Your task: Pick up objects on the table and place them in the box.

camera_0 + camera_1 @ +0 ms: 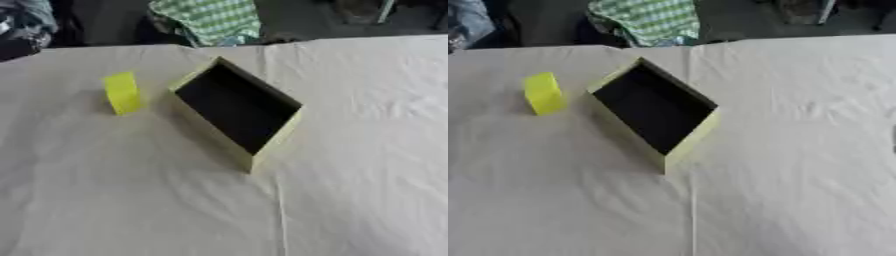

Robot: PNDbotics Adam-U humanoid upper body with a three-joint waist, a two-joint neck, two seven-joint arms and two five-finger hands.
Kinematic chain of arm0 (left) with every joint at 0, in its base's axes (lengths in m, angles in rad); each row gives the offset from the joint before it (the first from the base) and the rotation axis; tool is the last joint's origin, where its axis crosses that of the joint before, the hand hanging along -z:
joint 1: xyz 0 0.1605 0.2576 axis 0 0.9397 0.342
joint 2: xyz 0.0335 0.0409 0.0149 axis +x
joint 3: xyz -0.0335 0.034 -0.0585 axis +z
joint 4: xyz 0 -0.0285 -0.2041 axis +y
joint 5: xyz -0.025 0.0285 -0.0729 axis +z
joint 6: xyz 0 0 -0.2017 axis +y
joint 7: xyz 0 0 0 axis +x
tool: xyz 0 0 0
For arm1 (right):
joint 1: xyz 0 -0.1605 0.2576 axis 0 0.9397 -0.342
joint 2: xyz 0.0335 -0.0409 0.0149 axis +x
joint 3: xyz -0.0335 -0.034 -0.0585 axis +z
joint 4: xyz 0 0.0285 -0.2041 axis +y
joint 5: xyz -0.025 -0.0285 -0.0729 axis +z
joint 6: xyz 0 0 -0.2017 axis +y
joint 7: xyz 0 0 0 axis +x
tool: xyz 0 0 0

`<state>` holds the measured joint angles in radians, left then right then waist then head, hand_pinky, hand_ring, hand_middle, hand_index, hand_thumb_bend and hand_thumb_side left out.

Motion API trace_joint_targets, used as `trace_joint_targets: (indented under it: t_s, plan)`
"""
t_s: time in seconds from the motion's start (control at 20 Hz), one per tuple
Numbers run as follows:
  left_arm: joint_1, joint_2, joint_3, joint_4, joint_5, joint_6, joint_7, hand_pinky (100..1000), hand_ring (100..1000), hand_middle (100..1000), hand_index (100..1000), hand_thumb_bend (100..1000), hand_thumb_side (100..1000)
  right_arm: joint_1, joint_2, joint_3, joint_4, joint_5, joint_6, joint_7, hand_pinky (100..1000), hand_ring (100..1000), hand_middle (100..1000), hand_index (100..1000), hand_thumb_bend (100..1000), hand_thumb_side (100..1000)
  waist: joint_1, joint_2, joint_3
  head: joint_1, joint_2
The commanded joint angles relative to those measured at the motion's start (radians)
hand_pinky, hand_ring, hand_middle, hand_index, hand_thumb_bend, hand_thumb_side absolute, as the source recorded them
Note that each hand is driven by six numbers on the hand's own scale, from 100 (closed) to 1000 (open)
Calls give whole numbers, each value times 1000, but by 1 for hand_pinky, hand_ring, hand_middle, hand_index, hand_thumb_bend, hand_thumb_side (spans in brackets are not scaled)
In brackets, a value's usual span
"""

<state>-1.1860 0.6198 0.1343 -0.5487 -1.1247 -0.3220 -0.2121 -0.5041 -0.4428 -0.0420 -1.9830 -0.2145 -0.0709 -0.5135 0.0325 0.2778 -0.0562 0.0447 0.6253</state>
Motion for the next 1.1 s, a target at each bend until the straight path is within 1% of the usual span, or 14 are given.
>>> trace_joint_targets:
  t_s: [0.05, 0.4, 0.7, 0.85, 0.95, 1.05, 1.1]
  plan:
    - [-33, -5, 10, -17, -28, -7, -37, 907, 874, 797, 887, 310, 990, -20, -8, 0, -17, -9, 0, 6, 737, 731, 496, 808, 100, 647, 11, -5, -3, 11, -11]
    - [-42, -61, -1, -20, -35, -33, -87, 939, 909, 819, 902, 312, 1000, -24, 0, 1, -17, -13, 1, 10, 738, 731, 495, 808, 100, 647, 9, -4, -11, 25, -19]
    - [-49, -108, -21, -32, -37, -66, -128, 950, 916, 826, 907, 316, 1000, -28, 11, 3, -17, -17, 2, 13, 738, 731, 496, 808, 100, 646, 9, -5, -18, 39, -22]
    - [-49, -119, -30, -38, -46, -83, -147, 957, 922, 832, 908, 323, 988, -30, 14, 2, -17, -18, 1, 13, 738, 731, 496, 808, 100, 646, 11, -6, -22, 43, -25]
    - [-48, -119, -34, -37, -59, -87, -167, 976, 945, 847, 912, 406, 920, -31, 14, 2, -17, -19, 1, 13, 738, 731, 496, 808, 100, 646, 12, -6, -23, 43, -25]
    - [-47, -118, -33, -33, -71, -92, -191, 988, 957, 862, 922, 469, 899, -32, 15, 3, -17, -19, 1, 14, 738, 731, 496, 808, 100, 646, 13, -6, -24, 43, -25]
    - [-46, -117, -33, -28, -76, -94, -209, 1000, 980, 897, 944, 588, 845, -32, 15, 2, -17, -19, 1, 14, 738, 731, 496, 808, 100, 646, 13, -5, -25, 43, -25]
